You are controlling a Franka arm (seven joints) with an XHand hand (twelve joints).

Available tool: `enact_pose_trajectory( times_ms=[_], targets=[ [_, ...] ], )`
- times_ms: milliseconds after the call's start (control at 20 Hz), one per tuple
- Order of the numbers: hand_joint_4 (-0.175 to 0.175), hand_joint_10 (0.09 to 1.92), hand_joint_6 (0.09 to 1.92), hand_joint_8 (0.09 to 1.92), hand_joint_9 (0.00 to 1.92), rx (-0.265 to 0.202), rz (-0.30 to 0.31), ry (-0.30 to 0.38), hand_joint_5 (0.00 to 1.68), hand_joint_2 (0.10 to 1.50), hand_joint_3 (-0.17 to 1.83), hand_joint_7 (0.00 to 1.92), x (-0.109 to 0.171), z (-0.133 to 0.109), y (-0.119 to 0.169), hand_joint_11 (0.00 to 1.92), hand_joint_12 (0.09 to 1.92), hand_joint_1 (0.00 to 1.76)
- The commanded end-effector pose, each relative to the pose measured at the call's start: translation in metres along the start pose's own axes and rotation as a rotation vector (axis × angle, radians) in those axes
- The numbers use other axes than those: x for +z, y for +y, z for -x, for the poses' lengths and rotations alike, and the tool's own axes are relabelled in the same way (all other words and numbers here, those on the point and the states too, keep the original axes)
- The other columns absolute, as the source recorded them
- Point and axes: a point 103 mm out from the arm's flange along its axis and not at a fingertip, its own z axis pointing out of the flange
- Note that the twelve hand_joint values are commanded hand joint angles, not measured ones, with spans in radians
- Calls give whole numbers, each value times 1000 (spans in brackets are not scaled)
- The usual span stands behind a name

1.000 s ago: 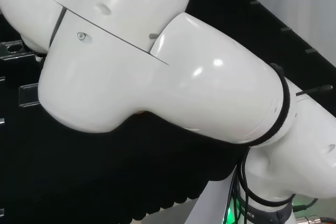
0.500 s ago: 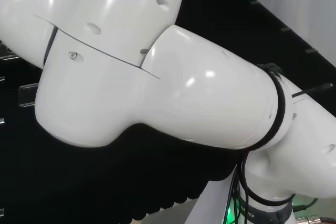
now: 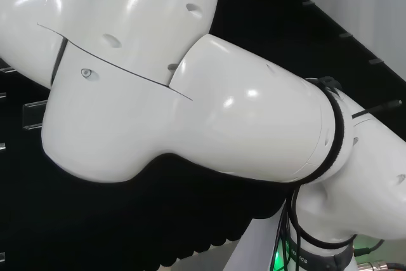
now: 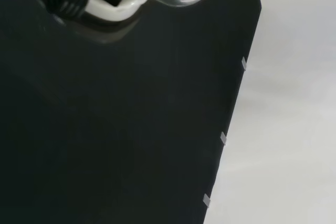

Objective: Pour all the NaCl from the weighing funnel into the round-bottom flask.

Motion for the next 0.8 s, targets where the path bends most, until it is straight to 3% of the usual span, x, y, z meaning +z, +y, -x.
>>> enact_pose_trajectory(
  times_ms=[50,450,800],
  targets=[
    [175,357,649,645,926,-3,3,7,1273,681,604,625,-1,-2,0,697,1136,1124],
    [175,359,645,646,924,-8,-5,87,1276,679,606,624,8,7,3,695,1139,1124],
    [175,360,642,646,923,-41,13,270,1277,678,606,622,12,18,2,694,1140,1124]
  ],
)
